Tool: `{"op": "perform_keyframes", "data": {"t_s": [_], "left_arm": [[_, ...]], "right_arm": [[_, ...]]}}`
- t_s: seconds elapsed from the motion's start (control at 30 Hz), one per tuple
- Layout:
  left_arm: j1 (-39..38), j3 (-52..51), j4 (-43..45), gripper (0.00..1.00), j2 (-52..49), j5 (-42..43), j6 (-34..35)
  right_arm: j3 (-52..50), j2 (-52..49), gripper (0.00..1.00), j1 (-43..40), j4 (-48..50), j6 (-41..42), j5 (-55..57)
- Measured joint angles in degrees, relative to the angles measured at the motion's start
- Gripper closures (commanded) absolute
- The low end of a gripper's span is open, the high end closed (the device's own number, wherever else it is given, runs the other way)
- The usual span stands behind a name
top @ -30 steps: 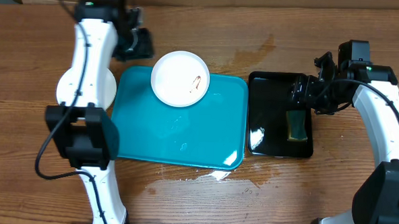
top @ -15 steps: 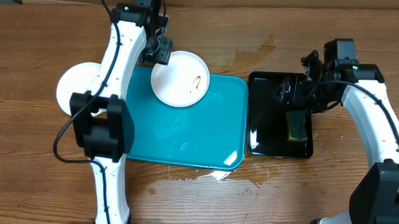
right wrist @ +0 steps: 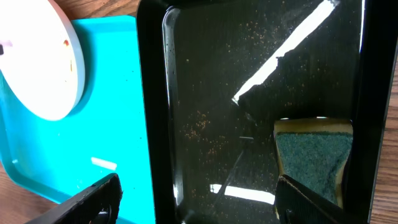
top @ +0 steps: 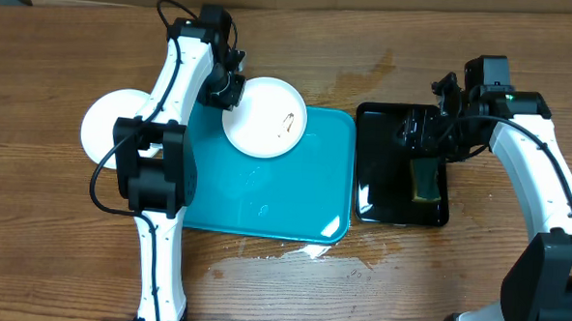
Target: Clean dirty plates on tray and stack at the side
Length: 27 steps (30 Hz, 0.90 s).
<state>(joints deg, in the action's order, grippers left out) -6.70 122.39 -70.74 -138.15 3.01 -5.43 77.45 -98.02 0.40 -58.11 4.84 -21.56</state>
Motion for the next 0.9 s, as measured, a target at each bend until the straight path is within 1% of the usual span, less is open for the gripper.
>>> {"op": "perform_keyframes", "data": {"t_s": [0.17,0.3,0.5,0.6,0.67,0.7,0.8,0.9], "left_arm": [[0.0,0.0,-4.11,0.89,0.0,0.66,-0.17],[0.0,0.0,-8.44,0.89,0.0,3.3,-0.17],[0.0,0.0,-15.02,0.84,0.0,9.01,-0.17],[-0.02,0.0,-18.8,0.92,0.0,10.73,-0.04],[-0.07,0.0,-19.65,0.91,0.0,11.45,0.13],[-0.07,0.0,-19.71,0.89,0.0,11.67,0.13],[-0.07,0.0,-19.91,0.86,0.0,12.04,0.57],[-0.07,0.0,-20.39,0.85,0.0,12.57,0.79]], "right_arm": [[0.0,0.0,0.2,0.02,-0.2,0.0,0.0],[0.0,0.0,0.2,0.0,-0.61,0.02,0.0],[0.0,0.0,0.19,0.0,-1.64,-0.02,0.09],[0.0,0.0,0.2,0.0,-2.01,0.0,0.11],[0.0,0.0,0.17,0.0,-2.08,0.02,0.13],[0.0,0.0,0.16,0.0,-2.1,-0.02,0.15],[0.0,0.0,0.16,0.02,-2.19,-0.28,-0.07],[0.0,0.0,0.17,0.52,-2.86,-2.38,-2.64]]}}
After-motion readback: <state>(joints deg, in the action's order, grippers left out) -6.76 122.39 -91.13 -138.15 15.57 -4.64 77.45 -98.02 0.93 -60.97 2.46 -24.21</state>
